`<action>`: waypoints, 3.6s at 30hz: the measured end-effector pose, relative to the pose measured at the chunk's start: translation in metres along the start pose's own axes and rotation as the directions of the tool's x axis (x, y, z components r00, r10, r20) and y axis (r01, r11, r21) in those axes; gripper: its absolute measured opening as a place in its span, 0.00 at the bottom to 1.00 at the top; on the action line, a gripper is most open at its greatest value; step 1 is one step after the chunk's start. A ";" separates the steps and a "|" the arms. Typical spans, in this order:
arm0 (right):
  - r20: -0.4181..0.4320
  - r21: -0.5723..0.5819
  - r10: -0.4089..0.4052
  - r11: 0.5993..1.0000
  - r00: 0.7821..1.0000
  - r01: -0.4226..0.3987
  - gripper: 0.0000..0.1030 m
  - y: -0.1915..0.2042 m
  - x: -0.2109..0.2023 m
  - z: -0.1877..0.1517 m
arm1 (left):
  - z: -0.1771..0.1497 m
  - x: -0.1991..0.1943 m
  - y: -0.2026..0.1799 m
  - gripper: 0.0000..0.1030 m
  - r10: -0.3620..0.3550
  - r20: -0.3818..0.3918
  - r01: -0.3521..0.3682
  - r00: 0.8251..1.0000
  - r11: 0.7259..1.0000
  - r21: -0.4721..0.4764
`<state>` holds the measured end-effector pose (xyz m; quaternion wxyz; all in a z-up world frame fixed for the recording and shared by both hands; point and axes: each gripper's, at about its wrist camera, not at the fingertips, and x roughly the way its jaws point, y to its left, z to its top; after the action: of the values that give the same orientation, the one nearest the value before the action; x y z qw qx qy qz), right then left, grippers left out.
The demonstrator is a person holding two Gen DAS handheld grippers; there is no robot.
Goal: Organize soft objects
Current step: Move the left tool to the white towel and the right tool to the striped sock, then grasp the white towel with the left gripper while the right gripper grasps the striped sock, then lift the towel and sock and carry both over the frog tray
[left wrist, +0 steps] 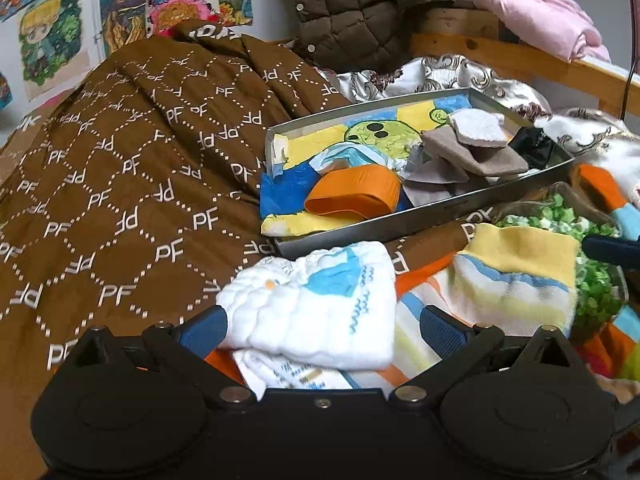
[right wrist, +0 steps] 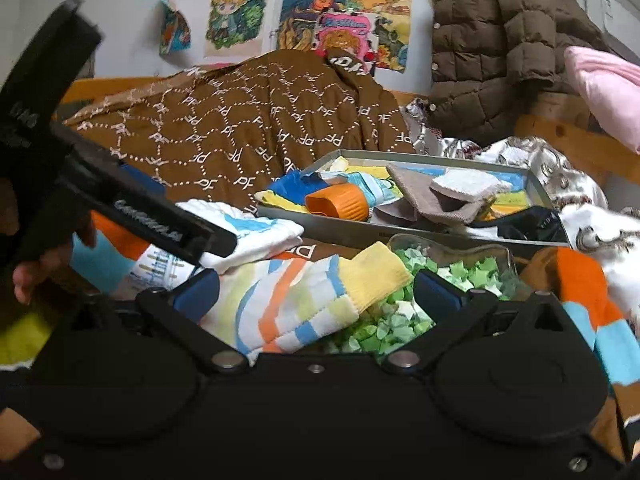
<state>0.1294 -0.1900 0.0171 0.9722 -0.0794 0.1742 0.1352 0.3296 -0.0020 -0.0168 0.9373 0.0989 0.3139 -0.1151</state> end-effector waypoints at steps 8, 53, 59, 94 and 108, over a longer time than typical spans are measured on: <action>-0.015 -0.089 0.006 0.996 1.000 -0.007 0.93 0.007 0.015 0.002 | 0.006 0.022 0.004 0.91 0.009 -0.056 -0.010 0.998 1.000 -0.013; -0.033 -0.224 0.023 0.974 0.999 -0.030 0.06 0.010 -0.010 -0.001 | 0.012 -0.019 -0.043 0.07 0.038 -0.146 -0.018 0.989 0.990 0.138; -0.009 -0.234 0.021 0.972 1.000 -0.022 0.05 0.008 -0.023 0.004 | 0.014 -0.043 -0.047 0.06 0.035 -0.132 -0.014 0.991 0.988 0.155; 0.139 -0.227 -0.046 0.971 0.989 0.077 0.05 -0.010 -0.063 0.034 | 0.052 -0.085 -0.072 0.05 -0.042 0.076 0.021 0.996 0.966 0.259; 0.143 -0.236 -0.080 0.965 0.986 0.113 0.05 -0.003 -0.058 0.040 | 0.055 -0.067 -0.056 0.05 -0.087 0.118 0.062 0.989 0.977 0.204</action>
<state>0.0906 -0.1987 0.0749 0.9699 -0.1974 0.0874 0.1129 0.2924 -0.0595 0.0607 0.9356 0.1733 0.2442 -0.1873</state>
